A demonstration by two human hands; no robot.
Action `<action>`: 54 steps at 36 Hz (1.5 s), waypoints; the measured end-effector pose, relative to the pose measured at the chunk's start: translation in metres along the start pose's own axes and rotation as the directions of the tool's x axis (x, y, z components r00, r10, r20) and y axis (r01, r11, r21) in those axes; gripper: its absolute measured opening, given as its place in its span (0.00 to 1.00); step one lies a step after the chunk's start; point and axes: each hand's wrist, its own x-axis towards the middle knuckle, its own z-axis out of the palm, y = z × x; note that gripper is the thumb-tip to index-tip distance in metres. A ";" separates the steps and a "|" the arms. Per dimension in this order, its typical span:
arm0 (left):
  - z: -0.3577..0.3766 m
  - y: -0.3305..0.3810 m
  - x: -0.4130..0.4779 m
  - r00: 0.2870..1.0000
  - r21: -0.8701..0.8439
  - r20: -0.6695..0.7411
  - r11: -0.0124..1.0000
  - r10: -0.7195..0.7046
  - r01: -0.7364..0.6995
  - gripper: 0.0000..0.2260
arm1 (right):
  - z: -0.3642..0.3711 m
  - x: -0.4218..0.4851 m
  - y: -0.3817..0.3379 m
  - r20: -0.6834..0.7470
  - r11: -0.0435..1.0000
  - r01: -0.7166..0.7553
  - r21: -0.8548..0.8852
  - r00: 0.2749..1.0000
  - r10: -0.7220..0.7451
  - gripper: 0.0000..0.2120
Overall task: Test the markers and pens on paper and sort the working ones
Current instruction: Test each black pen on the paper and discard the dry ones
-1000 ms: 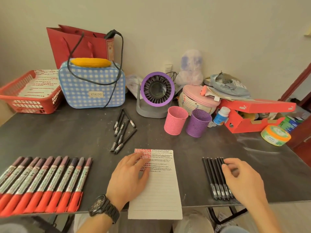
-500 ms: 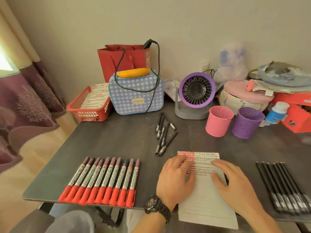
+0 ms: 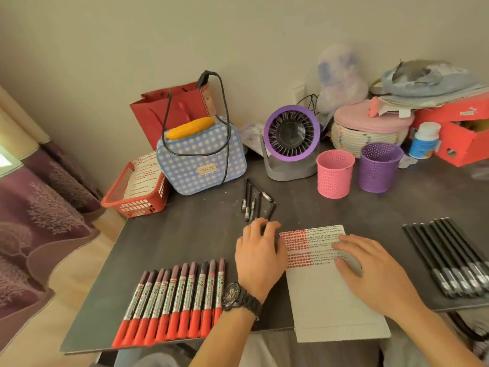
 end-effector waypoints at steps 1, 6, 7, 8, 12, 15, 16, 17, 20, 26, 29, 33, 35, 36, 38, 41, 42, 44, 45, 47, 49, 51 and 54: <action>-0.004 -0.005 0.008 0.999 0.044 0.024 0.999 -0.028 0.027 0.17 | 0.000 0.001 0.000 0.001 1.000 0.000 0.002 1.000 0.000 0.15; -0.016 -0.023 0.039 0.979 0.234 0.181 0.971 -0.093 0.049 0.19 | 0.001 0.002 -0.001 -0.046 0.999 -0.016 0.037 0.999 0.018 0.13; -0.016 -0.025 0.042 0.972 0.256 0.216 0.966 -0.089 0.032 0.19 | 0.001 0.002 -0.001 -0.051 0.999 -0.018 0.044 0.999 0.020 0.13; -0.016 -0.027 0.046 0.966 0.271 0.243 0.962 -0.091 0.022 0.18 | 0.002 0.002 -0.001 -0.056 0.999 -0.017 0.048 0.998 0.020 0.13; -0.014 -0.029 0.057 0.955 0.278 0.269 0.959 -0.127 0.049 0.14 | 0.002 0.003 0.001 -0.066 0.998 -0.020 0.054 0.998 0.023 0.13; -0.012 -0.028 0.064 0.957 0.300 0.250 0.952 -0.145 0.066 0.15 | 0.002 0.004 0.001 -0.054 0.998 -0.025 0.055 0.998 0.028 0.13; -0.012 -0.027 0.065 0.957 0.305 0.250 0.950 -0.147 0.067 0.16 | 0.001 0.005 0.001 -0.053 0.998 -0.025 0.057 0.998 0.028 0.13; -0.012 -0.026 0.067 0.956 0.303 0.255 0.951 -0.146 0.065 0.16 | 0.001 0.005 0.001 -0.054 0.998 -0.022 0.059 0.998 0.025 0.13; -0.015 -0.028 0.069 0.957 0.265 0.255 0.962 -0.136 0.066 0.16 | 0.000 0.005 0.000 -0.053 0.998 -0.018 0.062 0.998 0.021 0.12; -0.030 -0.034 0.063 0.985 -0.054 0.112 0.989 -0.134 0.140 0.07 | -0.004 0.004 -0.004 -0.021 0.996 -0.044 0.073 0.999 0.045 0.11; -0.035 -0.024 0.047 0.983 -0.397 0.097 0.900 -0.154 0.180 0.03 | -0.009 0.002 -0.006 -0.003 0.993 -0.061 0.101 0.998 0.062 0.13; -0.025 -0.003 0.011 0.999 -0.495 0.015 0.868 -0.030 0.034 0.05 | -0.021 0.000 -0.010 -0.004 0.966 -0.077 0.246 0.997 0.080 0.25; -0.016 0.010 -0.005 0.998 -0.513 0.003 0.857 0.060 -0.050 0.05 | -0.028 -0.001 -0.013 -0.016 0.940 -0.082 0.331 0.996 0.093 0.28; -0.012 0.017 -0.012 0.995 -0.514 0.003 0.854 0.101 -0.085 0.05 | -0.031 -0.002 -0.013 -0.021 0.924 -0.080 0.373 0.995 0.095 0.28; -0.004 0.032 -0.023 0.987 -0.511 0.005 0.849 0.160 -0.135 0.06 | -0.036 -0.004 -0.015 -0.013 0.892 -0.082 0.444 0.995 0.098 0.25; 0.003 0.052 -0.033 0.976 -0.511 0.027 0.842 0.217 -0.174 0.06 | -0.041 -0.004 -0.018 0.029 0.839 -0.134 0.527 0.990 0.140 0.18; 0.004 0.057 -0.034 0.972 -0.502 0.033 0.844 0.234 -0.187 0.06 | -0.043 -0.004 -0.018 0.041 0.821 -0.154 0.550 0.987 0.157 0.18; 0.004 0.065 -0.035 0.965 -0.485 0.038 0.849 0.261 -0.210 0.05 | -0.045 -0.004 -0.019 0.049 0.770 -0.172 0.614 0.983 0.180 0.18; 0.004 0.068 -0.035 0.961 -0.482 0.042 0.848 0.272 -0.219 0.06 | -0.047 -0.004 -0.019 0.052 0.726 -0.180 0.664 0.979 0.195 0.17; 0.003 0.073 -0.036 0.952 -0.482 0.048 0.842 0.303 -0.244 0.07 | -0.051 -0.004 -0.018 0.059 0.646 -0.193 0.739 0.973 0.224 0.14; 0.003 0.077 -0.037 0.948 -0.479 0.062 0.842 0.313 -0.247 0.07 | -0.053 -0.003 -0.017 0.063 0.622 -0.201 0.757 0.969 0.237 0.16; 0.005 0.080 -0.037 0.956 -0.486 0.110 0.854 0.273 -0.188 0.07 | -0.054 -0.002 -0.015 0.086 0.591 -0.217 0.777 0.966 0.243 0.17; 0.011 0.083 -0.037 0.958 -0.454 0.195 0.885 0.213 -0.104 0.09 | -0.056 -0.002 -0.014 0.088 0.555 -0.208 0.805 0.968 0.234 0.17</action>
